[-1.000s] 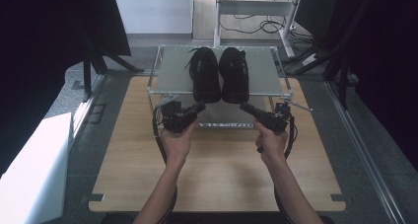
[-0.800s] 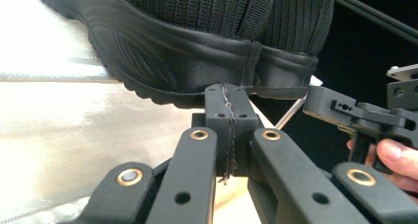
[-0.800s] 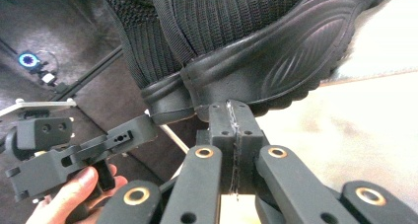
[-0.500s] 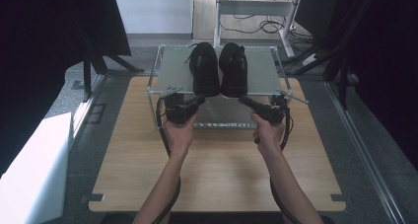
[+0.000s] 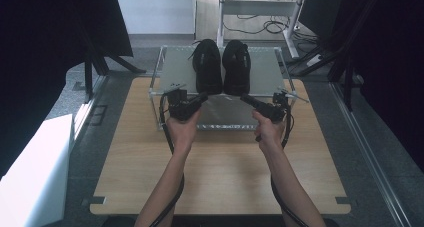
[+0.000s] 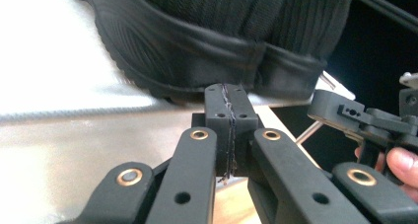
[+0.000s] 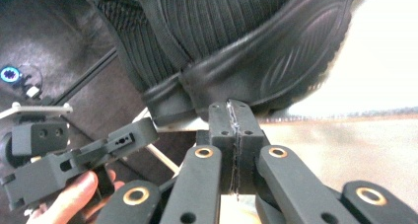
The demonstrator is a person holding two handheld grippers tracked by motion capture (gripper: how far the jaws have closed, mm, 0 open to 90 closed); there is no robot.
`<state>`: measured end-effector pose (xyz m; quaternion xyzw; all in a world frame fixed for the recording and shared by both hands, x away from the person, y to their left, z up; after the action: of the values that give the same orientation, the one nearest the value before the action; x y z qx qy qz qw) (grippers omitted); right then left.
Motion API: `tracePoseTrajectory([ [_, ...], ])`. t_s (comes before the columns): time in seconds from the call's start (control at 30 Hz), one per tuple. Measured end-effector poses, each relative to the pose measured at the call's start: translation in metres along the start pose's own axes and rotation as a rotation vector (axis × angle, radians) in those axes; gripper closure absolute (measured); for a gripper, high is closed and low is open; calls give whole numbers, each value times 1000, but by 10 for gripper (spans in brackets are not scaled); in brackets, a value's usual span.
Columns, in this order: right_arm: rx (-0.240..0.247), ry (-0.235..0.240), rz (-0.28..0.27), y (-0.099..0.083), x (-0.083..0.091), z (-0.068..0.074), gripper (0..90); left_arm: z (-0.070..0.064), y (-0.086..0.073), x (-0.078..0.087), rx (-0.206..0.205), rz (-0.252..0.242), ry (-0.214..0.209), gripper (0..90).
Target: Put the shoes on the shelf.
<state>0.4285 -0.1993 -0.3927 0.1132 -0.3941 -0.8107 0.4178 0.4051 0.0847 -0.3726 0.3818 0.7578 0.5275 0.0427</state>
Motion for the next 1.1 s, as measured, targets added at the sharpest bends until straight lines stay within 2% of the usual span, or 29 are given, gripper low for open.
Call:
tracePoseTrajectory([
  [0.1, -23, 16, 5, -6, 3, -6, 796, 0, -4, 3, -21, 15, -4, 794],
  [0.27, -10, 12, 28, -16, 11, -10, 571, -4, -14, 10, -107, 42, 32, 571],
  [0.37, 23, -10, 40, -20, 18, -12, 447, -2, -21, 14, -127, 56, 45, 457],
  [0.47, 68, -32, 49, -23, 24, -11, 372, 3, -28, 18, -133, 70, 66, 343],
  [0.6, 127, -54, 70, -26, 31, -10, 331, 6, -34, 24, -128, 84, 63, 257],
  [0.77, 192, -76, 103, -30, 39, -6, 290, 7, -40, 32, -146, 101, 72, 172],
  [0.97, 274, -108, 135, -34, 51, 0, 246, 7, -49, 45, -196, 116, 127, 125],
  [1.1, 330, -139, 163, -40, 61, 1, 217, 10, -57, 53, -231, 149, 164, 59],
])
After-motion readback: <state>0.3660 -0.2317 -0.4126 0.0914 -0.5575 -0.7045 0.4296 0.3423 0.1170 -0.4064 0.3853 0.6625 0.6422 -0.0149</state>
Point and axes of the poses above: each handheld gripper's, and its own axes: x roughly backward along the jaws, y roughly out of its top, z roughly to its left, the point moved 1 cm from there along -x, roughly forward along the jaws, and after that the axes turned 1 degree about z, right-handed, at the moved point
